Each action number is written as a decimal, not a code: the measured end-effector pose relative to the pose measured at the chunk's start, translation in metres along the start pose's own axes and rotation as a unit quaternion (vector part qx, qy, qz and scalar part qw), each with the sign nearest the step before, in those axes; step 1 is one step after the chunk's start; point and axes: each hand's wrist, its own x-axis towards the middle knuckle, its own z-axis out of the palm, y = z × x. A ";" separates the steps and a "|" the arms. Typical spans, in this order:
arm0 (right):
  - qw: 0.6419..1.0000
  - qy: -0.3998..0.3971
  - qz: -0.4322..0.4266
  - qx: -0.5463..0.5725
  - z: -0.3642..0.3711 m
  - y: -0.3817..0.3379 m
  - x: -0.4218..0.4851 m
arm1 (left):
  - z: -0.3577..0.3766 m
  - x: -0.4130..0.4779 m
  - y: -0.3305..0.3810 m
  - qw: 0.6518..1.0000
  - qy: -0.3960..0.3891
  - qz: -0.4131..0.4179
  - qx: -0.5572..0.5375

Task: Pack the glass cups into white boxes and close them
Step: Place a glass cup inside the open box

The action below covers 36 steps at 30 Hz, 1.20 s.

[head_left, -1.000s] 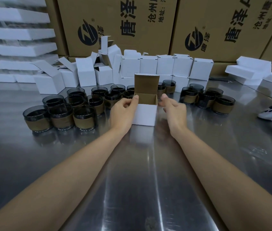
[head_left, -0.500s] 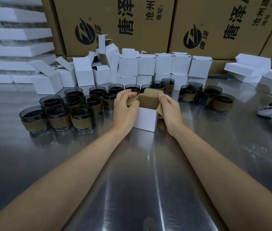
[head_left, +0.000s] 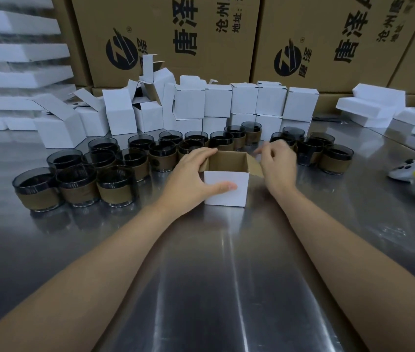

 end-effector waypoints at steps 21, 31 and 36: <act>0.940 -0.040 -0.223 -0.254 0.004 0.016 0.026 | 0.015 0.023 -0.019 0.999 0.036 -0.008 -0.036; 0.995 -0.082 -0.035 -0.034 0.002 0.026 0.027 | 0.014 0.021 -0.018 0.999 0.036 -0.008 -0.036; 0.977 -0.183 -0.047 -0.097 0.004 0.027 0.027 | 0.013 0.020 -0.018 0.999 0.037 -0.001 -0.029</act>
